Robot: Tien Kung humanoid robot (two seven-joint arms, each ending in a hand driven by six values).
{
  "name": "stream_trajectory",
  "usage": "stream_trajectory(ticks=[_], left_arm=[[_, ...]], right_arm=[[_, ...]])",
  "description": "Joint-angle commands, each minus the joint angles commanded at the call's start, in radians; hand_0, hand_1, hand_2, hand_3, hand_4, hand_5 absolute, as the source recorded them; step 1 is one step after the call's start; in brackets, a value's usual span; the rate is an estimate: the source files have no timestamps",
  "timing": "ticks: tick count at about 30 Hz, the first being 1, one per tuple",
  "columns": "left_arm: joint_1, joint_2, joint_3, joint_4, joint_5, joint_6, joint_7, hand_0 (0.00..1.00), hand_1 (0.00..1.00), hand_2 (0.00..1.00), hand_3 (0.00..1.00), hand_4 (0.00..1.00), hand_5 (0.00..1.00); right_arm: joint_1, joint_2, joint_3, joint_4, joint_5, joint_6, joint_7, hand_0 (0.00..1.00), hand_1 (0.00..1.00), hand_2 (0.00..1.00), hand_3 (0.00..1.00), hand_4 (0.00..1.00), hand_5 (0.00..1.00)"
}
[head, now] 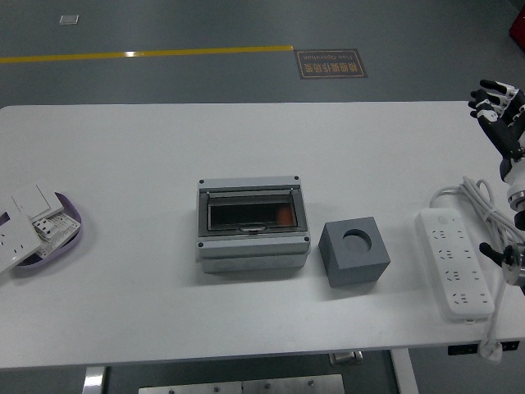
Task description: Pick up the cylinder from the cube,place it in the box,flap close box
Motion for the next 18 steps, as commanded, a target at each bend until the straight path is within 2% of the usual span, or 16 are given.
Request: stream_trajectory(ticks=[10, 18], left_arm=[[-0.004, -0.003, -0.009, 0.004, -0.001, -0.001, 0.002, 0.596, 0.622, 0.615, 0.633, 0.681, 0.211], [-0.01, -0.002, -0.017, 0.002, 0.004, -0.003, 0.001, 0.596, 0.622, 0.615, 0.633, 0.681, 0.21]], right_arm=[[-0.031, 0.012, 0.06, 0.007, -0.008, -0.008, 0.014, 0.64, 0.613, 0.622, 0.641, 0.581, 0.305], [-0.032, 0.022, 0.068, -0.012, -0.002, -0.011, 0.02, 0.647, 0.618, 0.621, 0.642, 0.583, 0.304]])
